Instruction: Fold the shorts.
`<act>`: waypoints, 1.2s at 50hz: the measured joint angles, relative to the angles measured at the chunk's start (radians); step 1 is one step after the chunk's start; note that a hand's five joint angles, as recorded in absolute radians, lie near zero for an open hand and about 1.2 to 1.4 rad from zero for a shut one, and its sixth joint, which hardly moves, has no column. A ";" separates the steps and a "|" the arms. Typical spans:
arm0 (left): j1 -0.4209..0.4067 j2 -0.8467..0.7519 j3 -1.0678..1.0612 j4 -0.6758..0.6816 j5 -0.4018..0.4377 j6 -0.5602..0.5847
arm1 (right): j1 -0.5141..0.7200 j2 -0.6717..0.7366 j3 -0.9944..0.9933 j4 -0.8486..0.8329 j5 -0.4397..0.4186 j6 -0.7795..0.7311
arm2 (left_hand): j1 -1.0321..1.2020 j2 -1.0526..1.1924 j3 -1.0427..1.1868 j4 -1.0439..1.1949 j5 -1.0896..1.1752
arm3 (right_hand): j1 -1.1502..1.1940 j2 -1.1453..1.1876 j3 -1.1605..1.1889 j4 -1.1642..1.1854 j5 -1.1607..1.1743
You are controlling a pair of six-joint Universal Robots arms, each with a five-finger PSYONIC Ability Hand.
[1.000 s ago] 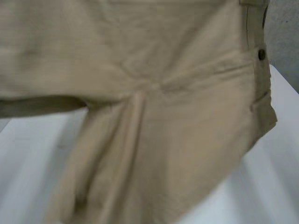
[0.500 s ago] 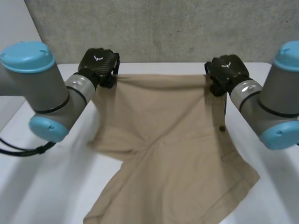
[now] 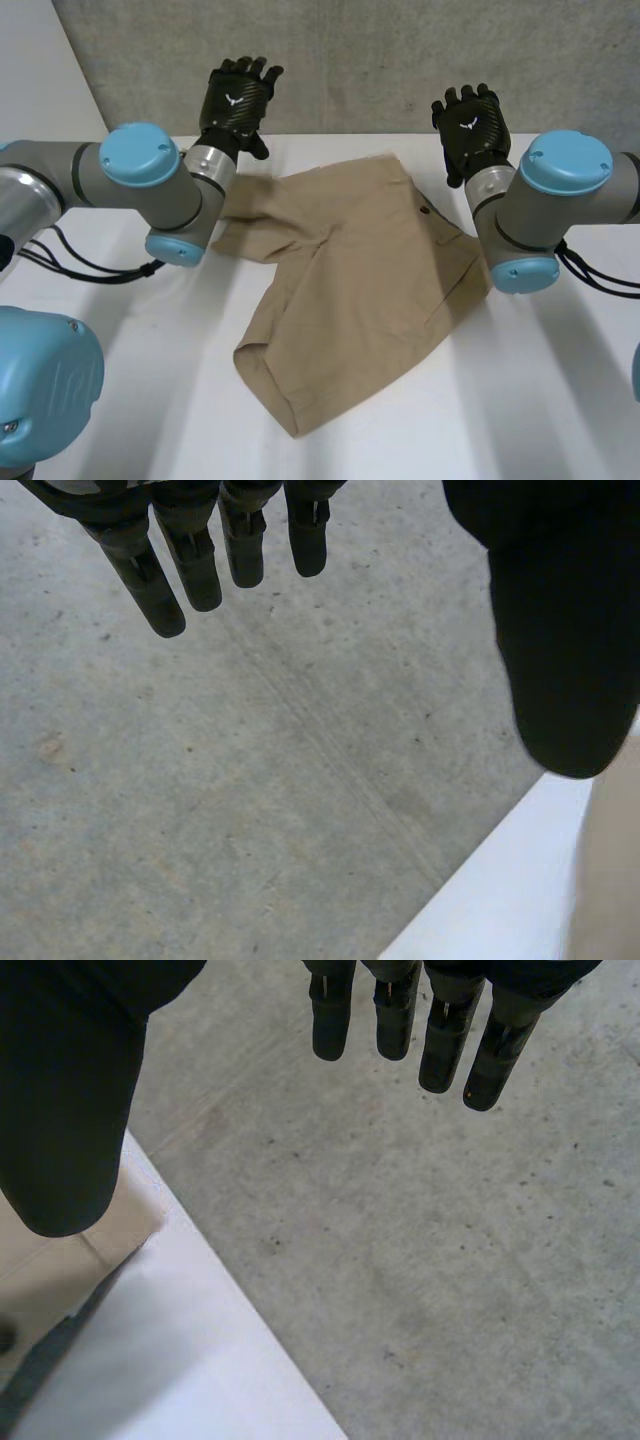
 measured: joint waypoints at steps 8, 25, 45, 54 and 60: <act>-0.008 0.122 -0.177 0.010 -0.049 -0.001 | -0.014 -0.177 0.185 0.032 -0.016 0.000 | 0.000 -0.003 0.000 0.000 0.000 | 0.000 0.000 0.000 0.000 0.000; -0.166 0.592 -0.808 -0.230 -0.199 -0.111 | -0.261 -0.337 0.385 0.286 -0.455 -0.103 | 0.004 0.003 0.003 0.003 0.003 | 0.004 0.006 0.007 0.004 0.003; -0.403 0.688 -1.088 -0.334 -0.302 -0.364 | -0.362 -0.095 0.342 0.276 -0.681 -0.412 | 0.122 0.110 0.099 0.110 0.096 | 0.163 0.194 0.205 0.190 0.166; -0.416 0.683 -1.113 -0.333 -0.336 -0.363 | -0.360 -0.036 0.312 0.251 -0.677 -0.426 | 0.122 0.112 0.099 0.114 0.096 | 0.455 0.540 0.540 0.520 0.479; -0.421 0.682 -1.130 -0.328 -0.344 -0.363 | -0.359 -0.026 0.304 0.237 -0.676 -0.425 | 0.149 0.138 0.129 0.138 0.124 | 0.723 0.946 0.963 0.953 0.885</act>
